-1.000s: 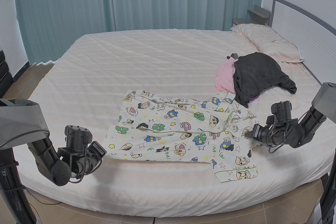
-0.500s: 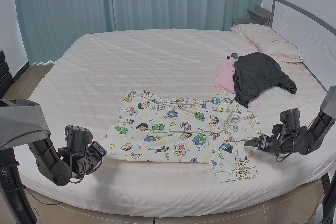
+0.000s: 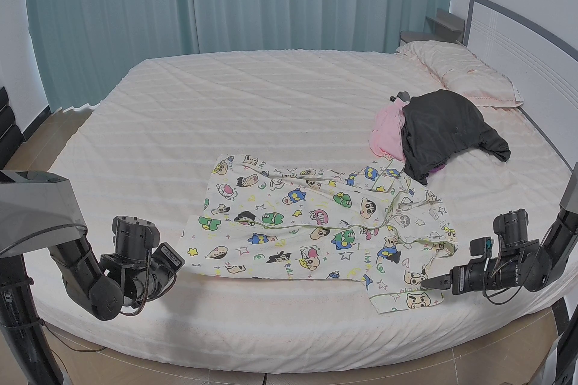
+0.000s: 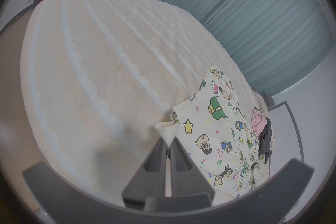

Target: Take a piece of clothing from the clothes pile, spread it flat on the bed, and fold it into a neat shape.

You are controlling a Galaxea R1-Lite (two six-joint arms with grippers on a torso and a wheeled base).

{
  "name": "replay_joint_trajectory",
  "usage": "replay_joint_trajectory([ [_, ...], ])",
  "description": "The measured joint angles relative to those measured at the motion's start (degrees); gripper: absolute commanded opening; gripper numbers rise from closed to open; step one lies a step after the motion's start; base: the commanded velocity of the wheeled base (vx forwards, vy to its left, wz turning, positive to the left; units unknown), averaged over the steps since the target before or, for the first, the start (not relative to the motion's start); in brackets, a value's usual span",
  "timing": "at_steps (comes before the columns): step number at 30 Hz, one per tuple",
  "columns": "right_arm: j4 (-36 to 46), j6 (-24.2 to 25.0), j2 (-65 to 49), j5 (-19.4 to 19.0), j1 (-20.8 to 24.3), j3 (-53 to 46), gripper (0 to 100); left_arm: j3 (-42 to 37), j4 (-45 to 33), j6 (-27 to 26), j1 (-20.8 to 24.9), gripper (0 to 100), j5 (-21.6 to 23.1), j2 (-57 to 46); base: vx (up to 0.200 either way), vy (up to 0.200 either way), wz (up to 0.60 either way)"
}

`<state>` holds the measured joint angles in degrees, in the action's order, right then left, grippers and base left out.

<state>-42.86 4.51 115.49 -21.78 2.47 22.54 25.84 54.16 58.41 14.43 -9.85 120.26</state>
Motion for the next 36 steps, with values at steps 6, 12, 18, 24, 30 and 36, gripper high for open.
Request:
replay_joint_trajectory([
  [6,-0.2,-2.16,1.71,-0.13,1.74,0.24,100,0.01,-0.02,0.02,-0.02,0,0.02,0.0,0.0,0.0,0.0],
  [12,-0.24,-2.57,3.24,0.22,2.82,1.07,0,0.09,-0.05,0.02,-0.02,0,0.04,0.0,0.0,0.0,0.0],
  [18,-0.3,-3.01,4.82,0.33,3.0,1.88,0,0.01,-0.02,0.02,-0.02,0,0.02,-0.02,0.0,0.0,0.0],
  [24,-0.18,-2.28,4.0,-0.68,2.06,0.28,0,-0.68,0.05,-0.09,0.5,0,-0.02,-0.28,0.0,0.0,0.0],
  [30,0.9,-0.95,0.29,-4.13,0.16,-2.71,0,-2.83,0.82,-0.2,1.55,0,-0.09,-1.41,0.0,0.0,0.0],
  [36,5.47,-0.63,-4.17,-4.64,-1.6,-5.27,0,-5.49,1.72,-2.77,2.01,0,-0.09,-2.79,0.0,0.0,0.0],
])
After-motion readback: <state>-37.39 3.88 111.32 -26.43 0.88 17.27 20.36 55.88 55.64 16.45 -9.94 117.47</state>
